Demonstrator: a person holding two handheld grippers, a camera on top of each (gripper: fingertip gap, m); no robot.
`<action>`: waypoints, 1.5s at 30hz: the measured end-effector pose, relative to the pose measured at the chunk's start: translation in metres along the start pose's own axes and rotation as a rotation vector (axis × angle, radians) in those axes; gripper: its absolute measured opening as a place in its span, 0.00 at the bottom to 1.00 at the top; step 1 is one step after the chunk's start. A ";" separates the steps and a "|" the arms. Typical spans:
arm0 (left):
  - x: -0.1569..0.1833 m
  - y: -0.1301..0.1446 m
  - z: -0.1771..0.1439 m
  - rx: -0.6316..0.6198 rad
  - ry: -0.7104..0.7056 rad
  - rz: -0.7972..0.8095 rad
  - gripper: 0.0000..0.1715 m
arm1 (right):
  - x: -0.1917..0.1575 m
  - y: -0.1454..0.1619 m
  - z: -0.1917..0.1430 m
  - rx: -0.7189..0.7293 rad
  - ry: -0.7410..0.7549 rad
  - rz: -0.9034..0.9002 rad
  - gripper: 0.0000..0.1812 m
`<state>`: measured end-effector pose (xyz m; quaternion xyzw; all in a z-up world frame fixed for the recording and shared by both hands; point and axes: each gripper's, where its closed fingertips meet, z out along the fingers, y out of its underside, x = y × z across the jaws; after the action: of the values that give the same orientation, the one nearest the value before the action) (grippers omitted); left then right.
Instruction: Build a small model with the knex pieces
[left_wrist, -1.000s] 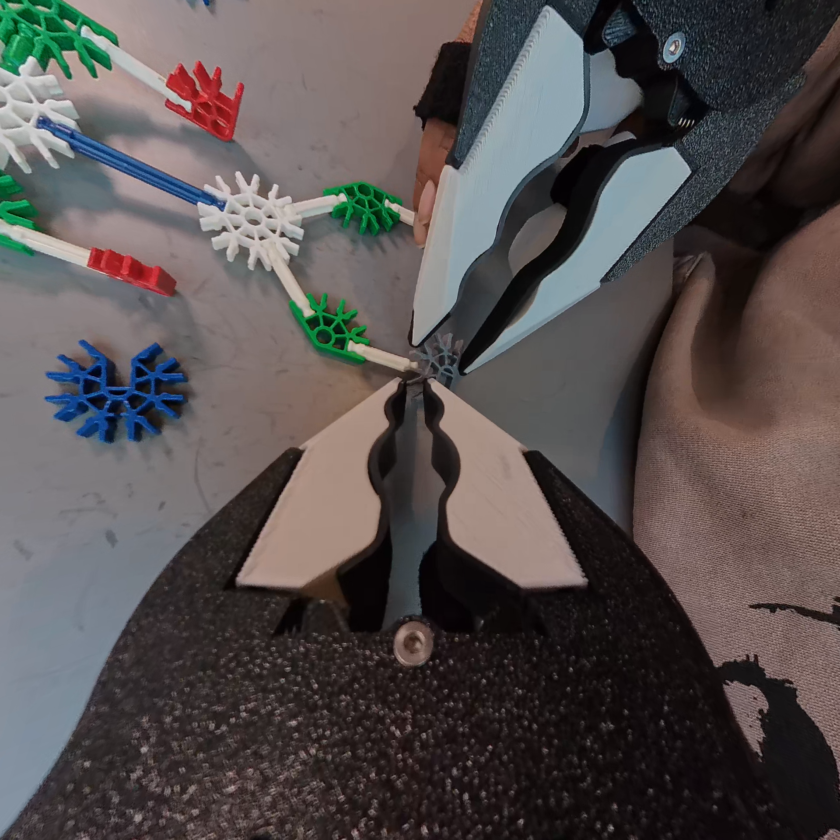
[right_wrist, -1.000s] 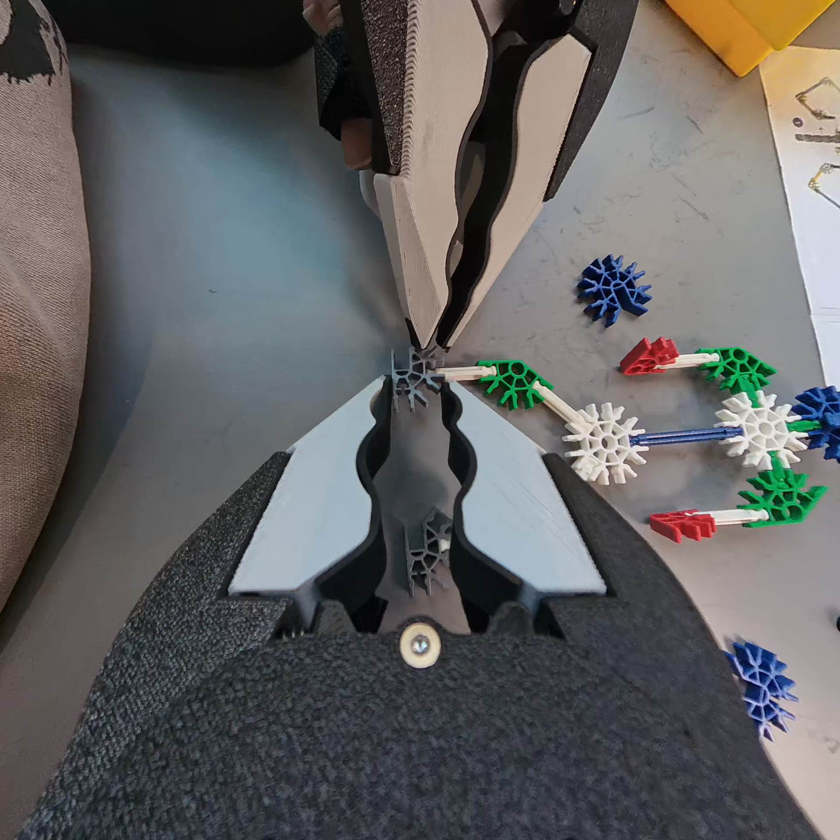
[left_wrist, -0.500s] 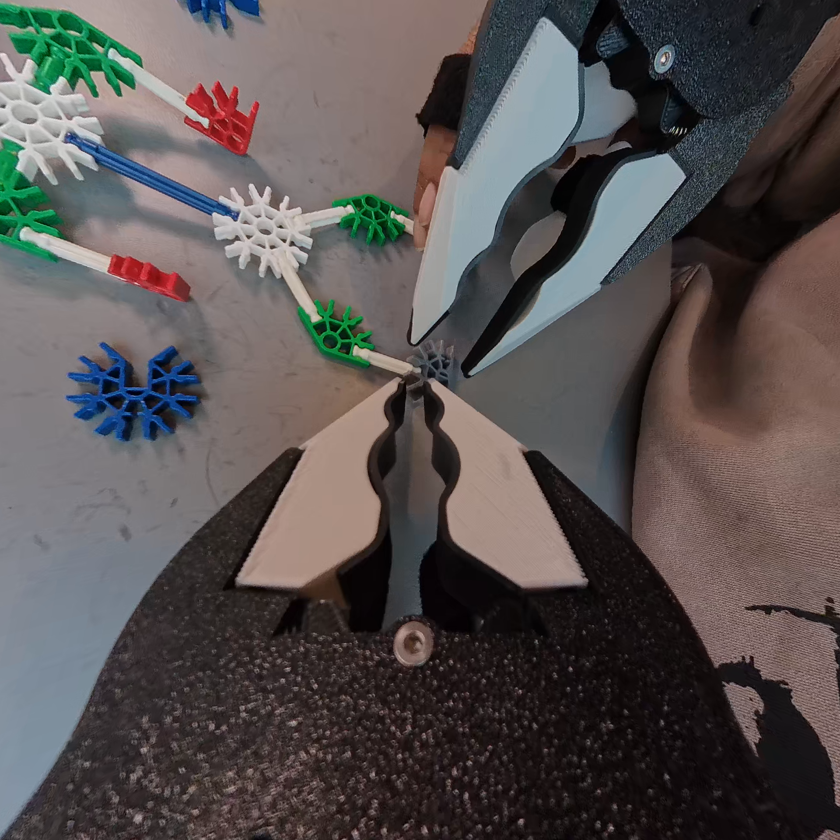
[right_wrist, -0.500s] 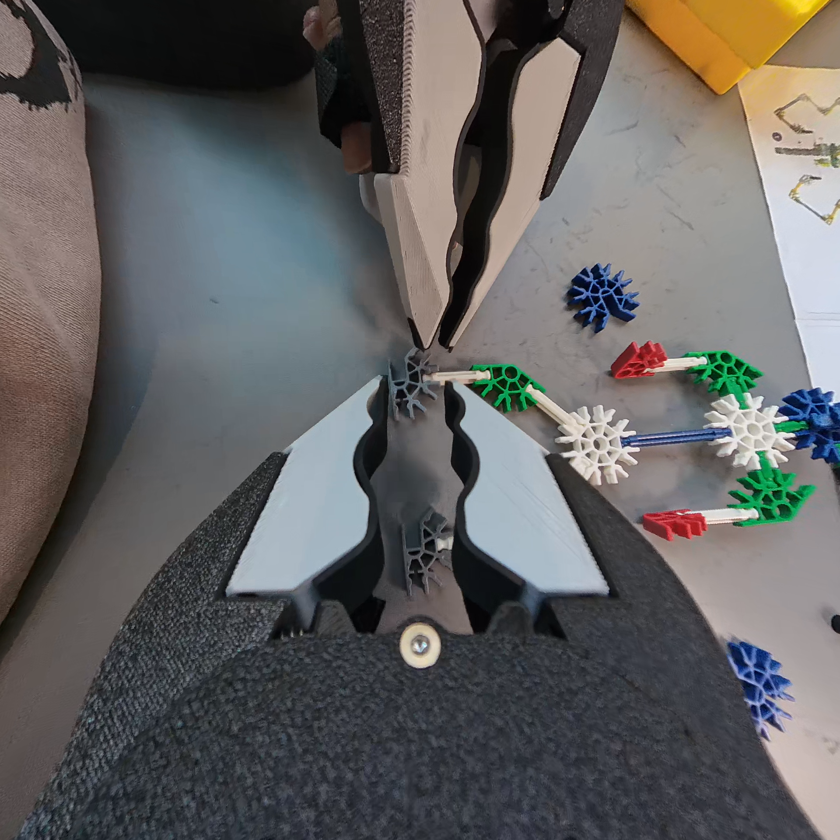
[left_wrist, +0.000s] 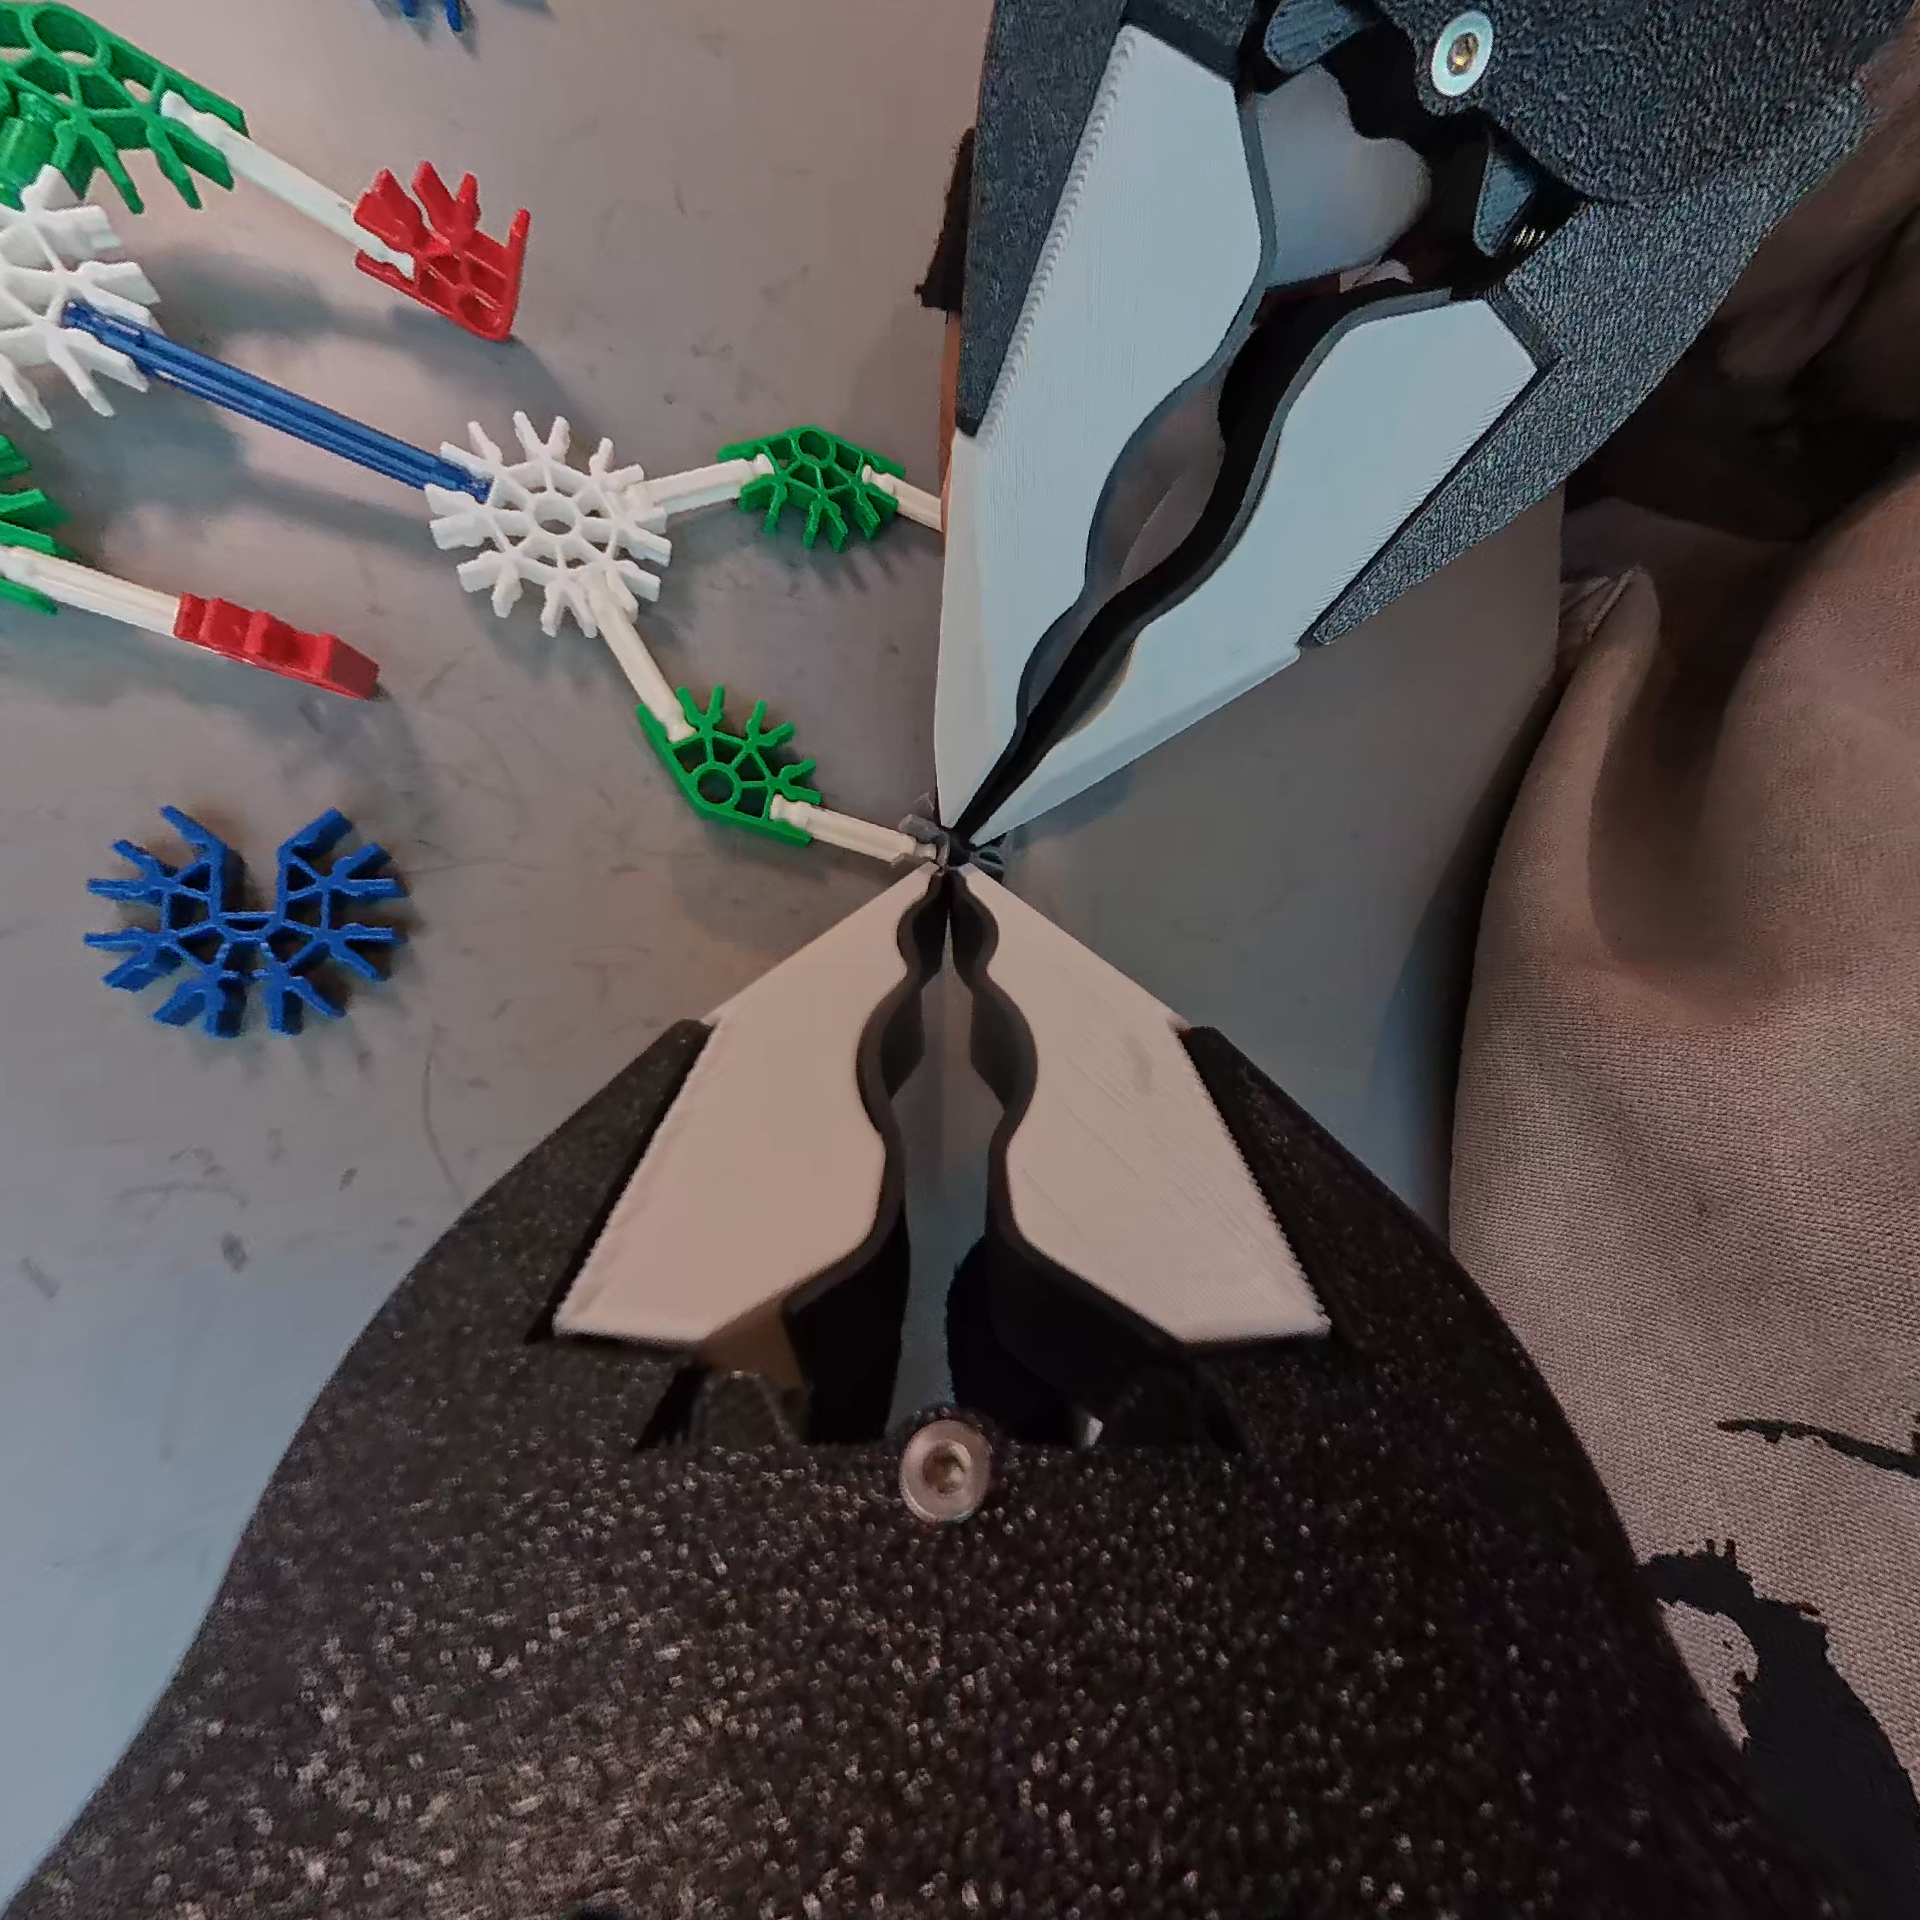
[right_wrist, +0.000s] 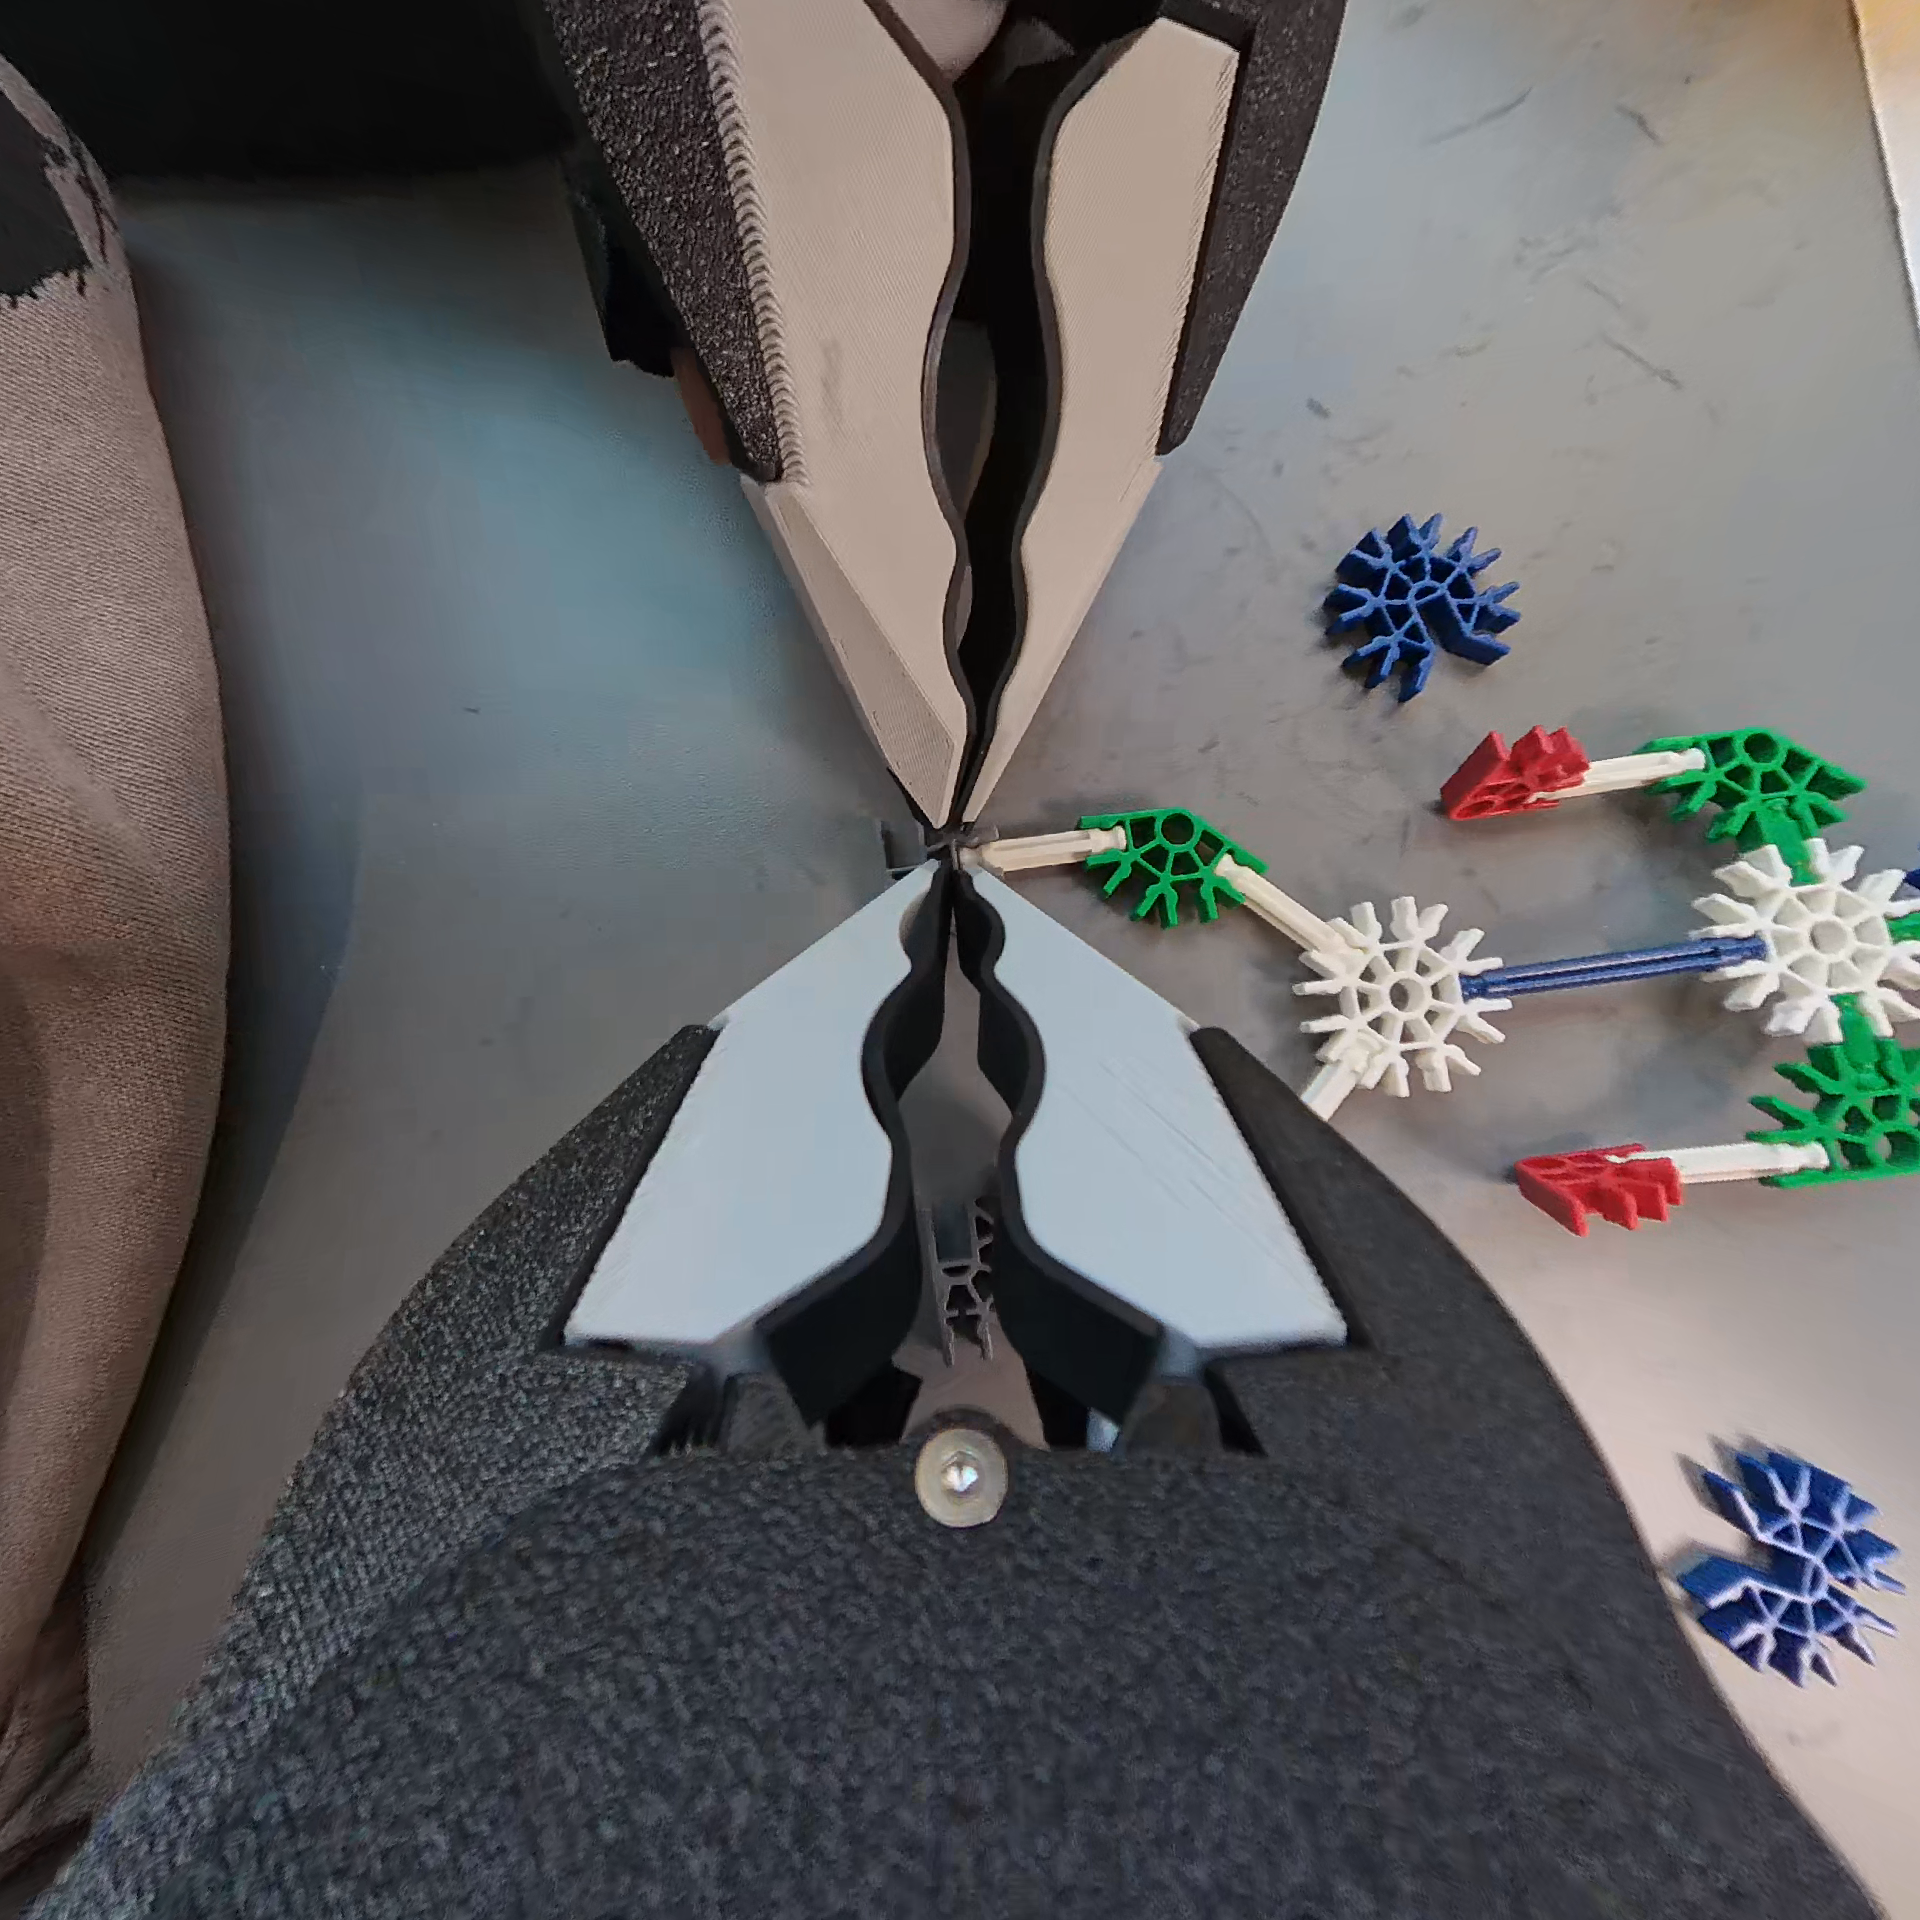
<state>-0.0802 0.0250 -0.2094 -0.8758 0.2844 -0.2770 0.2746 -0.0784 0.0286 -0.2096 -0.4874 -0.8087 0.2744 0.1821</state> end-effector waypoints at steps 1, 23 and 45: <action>0.000 0.000 0.000 -0.004 -0.004 -0.004 0.00 | 0.000 0.000 0.000 -0.009 -0.006 0.006 0.00; 0.000 0.002 0.003 0.008 0.066 -0.072 0.00 | 0.001 0.002 -0.001 -0.039 -0.132 0.017 0.04; -0.002 0.005 -0.002 0.024 0.064 0.103 0.13 | 0.106 0.025 -0.075 0.369 0.126 0.144 0.15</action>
<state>-0.0848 0.0222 -0.2120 -0.8473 0.3345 -0.2937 0.2897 -0.0674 0.1519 -0.1639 -0.5188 -0.6946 0.3990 0.2985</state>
